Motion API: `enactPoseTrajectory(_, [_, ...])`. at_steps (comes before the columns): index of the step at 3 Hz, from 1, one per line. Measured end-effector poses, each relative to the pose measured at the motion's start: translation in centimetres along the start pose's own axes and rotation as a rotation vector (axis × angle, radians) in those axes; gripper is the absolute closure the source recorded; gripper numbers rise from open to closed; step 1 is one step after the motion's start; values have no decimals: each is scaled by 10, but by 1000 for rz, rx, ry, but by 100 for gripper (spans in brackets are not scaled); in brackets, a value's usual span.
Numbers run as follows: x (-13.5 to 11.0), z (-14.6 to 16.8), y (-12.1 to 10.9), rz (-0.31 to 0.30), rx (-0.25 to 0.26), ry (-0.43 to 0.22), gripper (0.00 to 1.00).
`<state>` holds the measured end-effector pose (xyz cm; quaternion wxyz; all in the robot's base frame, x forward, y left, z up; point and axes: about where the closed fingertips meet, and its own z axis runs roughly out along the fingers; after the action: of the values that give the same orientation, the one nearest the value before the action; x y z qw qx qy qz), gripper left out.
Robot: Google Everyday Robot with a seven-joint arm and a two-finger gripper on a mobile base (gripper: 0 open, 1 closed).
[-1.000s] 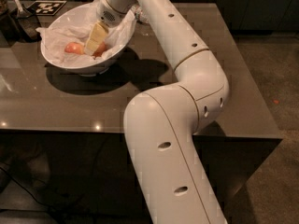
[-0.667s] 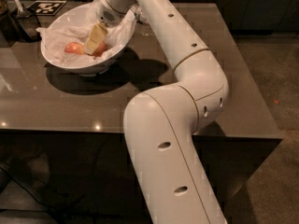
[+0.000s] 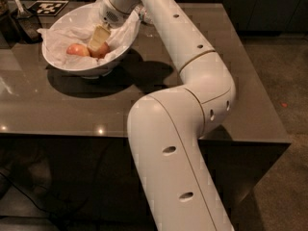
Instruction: Pick apple from white bowl
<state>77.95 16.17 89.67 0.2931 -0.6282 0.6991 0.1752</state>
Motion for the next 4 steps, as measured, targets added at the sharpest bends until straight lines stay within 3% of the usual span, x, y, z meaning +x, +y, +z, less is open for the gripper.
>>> enactPoseTrajectory(1, [0, 2, 0, -1, -1, 1, 15])
enactPoseTrajectory(2, [1, 4, 0, -3, -7, 2, 0])
enactPoseTrajectory(3, [4, 11, 2, -4, -23, -8, 0])
enactPoseTrajectory(4, [6, 18, 3, 0, -39, -20, 18])
